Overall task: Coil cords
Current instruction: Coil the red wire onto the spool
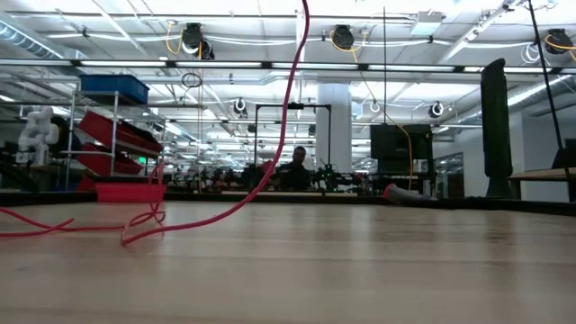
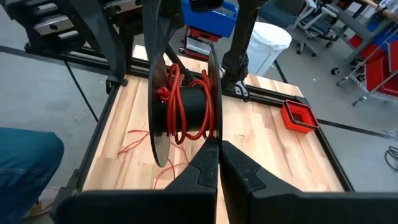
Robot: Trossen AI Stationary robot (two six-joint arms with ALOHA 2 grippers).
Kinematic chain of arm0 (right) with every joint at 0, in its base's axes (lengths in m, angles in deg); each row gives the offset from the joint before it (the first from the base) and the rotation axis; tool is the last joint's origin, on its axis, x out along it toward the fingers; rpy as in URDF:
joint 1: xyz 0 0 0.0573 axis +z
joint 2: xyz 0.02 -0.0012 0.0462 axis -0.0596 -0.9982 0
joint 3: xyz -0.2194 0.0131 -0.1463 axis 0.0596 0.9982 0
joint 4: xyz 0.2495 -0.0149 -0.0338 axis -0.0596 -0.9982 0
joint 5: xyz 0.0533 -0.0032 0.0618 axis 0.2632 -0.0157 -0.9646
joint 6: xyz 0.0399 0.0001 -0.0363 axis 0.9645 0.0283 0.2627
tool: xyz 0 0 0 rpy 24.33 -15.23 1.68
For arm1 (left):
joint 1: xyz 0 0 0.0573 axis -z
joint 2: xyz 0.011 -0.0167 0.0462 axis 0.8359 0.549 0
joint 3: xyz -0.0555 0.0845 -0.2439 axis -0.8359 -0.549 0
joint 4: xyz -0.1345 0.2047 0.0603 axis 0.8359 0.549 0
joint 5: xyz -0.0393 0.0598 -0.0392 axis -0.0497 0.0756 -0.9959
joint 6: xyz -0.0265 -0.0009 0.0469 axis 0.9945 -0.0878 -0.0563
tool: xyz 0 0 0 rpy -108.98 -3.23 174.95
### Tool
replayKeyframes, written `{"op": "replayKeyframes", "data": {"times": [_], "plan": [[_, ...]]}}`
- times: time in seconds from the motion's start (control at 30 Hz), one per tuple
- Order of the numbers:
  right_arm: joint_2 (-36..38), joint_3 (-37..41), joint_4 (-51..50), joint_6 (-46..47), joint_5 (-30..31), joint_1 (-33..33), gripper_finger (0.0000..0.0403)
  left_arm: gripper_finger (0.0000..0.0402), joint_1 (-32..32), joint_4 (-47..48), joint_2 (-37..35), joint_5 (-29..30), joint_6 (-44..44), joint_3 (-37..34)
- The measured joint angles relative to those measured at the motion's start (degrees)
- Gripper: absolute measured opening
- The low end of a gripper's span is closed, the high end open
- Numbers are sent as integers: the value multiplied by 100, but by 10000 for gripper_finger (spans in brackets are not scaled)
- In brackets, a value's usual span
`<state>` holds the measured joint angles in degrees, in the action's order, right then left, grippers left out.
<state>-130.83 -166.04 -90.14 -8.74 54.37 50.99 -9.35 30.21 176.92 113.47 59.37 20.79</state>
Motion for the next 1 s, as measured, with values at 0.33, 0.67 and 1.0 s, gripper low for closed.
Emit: {"op": "replayKeyframes", "data": {"times": [0.33, 0.67, 1.0], "plan": [[-2, 2, 41, 0, -8, 0, 0, 123, -78, -1, 0, -7, -23, -2], [-37, 11, 21, -2, -11, -20, 0, 123, -171, 3, 0, -194, 21, -2], [-42, 11, 24, -1, -33, -37, 0, 123, -173, -2, 0, -194, 17, -2]]}}
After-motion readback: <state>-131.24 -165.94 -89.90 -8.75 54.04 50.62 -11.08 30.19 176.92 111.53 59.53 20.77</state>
